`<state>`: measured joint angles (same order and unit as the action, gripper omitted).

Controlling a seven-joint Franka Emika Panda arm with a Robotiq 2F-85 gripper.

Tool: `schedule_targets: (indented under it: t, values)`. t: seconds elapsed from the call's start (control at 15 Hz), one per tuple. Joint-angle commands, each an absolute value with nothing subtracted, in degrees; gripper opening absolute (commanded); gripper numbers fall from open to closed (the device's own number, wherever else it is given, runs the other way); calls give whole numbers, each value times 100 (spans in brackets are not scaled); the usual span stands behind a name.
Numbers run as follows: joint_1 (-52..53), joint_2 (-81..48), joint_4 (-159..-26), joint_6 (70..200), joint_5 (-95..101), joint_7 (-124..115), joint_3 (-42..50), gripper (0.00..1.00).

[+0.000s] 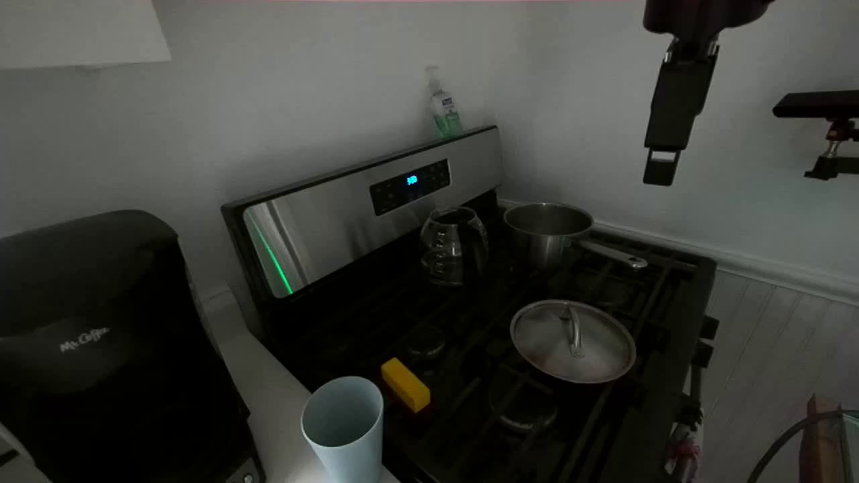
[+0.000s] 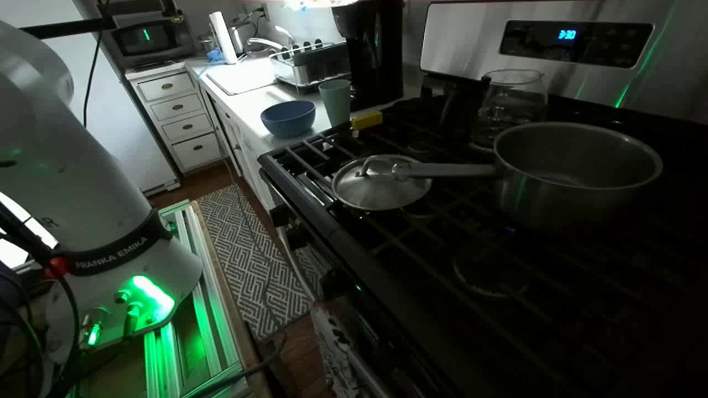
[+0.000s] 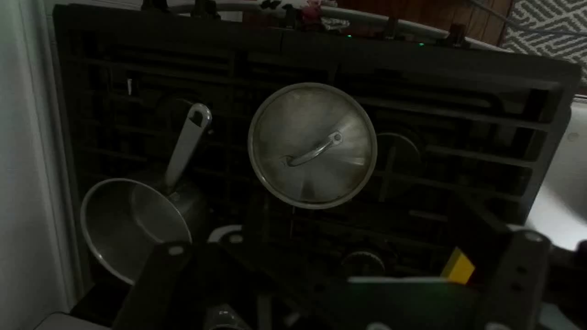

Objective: Put the lid on the pot

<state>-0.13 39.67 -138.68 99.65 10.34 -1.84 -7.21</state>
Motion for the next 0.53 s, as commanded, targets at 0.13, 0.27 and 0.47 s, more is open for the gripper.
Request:
schedule_targets:
  t: [0.13,0.27,0.47]
  values:
    - [99,3952,-13849,9937,1086,-240,-640,100]
    - [99,3952,-13849,9937,1086,-240,-640,100]
    - [-319,3771,-14207,10299,1197,-1094,-543,100]
